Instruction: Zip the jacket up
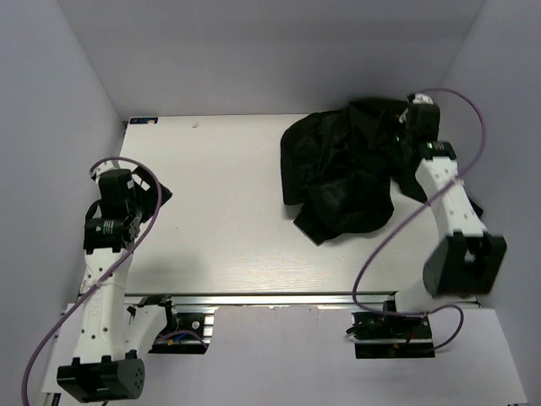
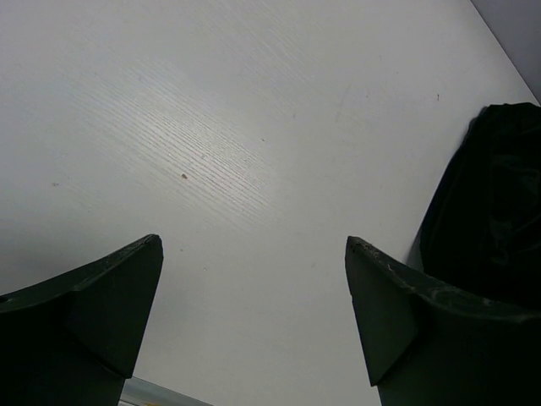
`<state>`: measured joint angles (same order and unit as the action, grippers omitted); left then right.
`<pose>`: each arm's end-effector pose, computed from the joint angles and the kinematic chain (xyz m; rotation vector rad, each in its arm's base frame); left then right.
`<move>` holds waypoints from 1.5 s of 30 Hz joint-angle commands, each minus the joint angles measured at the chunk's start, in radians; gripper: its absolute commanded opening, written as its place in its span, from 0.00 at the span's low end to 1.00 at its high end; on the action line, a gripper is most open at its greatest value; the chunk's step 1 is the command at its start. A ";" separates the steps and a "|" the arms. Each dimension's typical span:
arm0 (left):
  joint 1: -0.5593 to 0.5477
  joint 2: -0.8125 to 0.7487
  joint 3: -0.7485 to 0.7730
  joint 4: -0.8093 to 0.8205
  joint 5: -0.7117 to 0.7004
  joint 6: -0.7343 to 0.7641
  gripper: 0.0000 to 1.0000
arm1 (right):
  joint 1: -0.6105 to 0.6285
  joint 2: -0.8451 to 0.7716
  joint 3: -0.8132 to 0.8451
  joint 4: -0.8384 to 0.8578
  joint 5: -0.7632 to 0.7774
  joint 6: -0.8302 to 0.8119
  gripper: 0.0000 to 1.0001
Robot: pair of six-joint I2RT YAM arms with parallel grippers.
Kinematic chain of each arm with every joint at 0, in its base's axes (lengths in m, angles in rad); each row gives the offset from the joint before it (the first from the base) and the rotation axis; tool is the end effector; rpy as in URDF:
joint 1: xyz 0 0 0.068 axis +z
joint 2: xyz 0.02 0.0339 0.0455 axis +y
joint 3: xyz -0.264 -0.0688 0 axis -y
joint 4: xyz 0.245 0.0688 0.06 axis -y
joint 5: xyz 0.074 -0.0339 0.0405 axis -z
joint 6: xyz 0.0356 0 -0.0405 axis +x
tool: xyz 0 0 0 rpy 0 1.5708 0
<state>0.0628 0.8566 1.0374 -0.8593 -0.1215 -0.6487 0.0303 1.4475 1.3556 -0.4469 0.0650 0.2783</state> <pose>0.1618 0.0145 0.3474 -0.8445 2.0850 -0.1796 0.3309 0.0077 0.3566 0.2996 2.0891 0.1162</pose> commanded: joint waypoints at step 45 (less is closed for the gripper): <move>0.002 -0.002 -0.007 0.034 0.120 0.021 0.98 | 0.499 -0.298 -0.161 0.332 -0.443 -0.184 0.00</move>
<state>0.0628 0.8742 1.0271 -0.8047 -0.0288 -0.6361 0.5491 1.2018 1.3743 -0.1768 -0.4065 -0.0101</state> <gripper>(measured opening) 0.979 0.012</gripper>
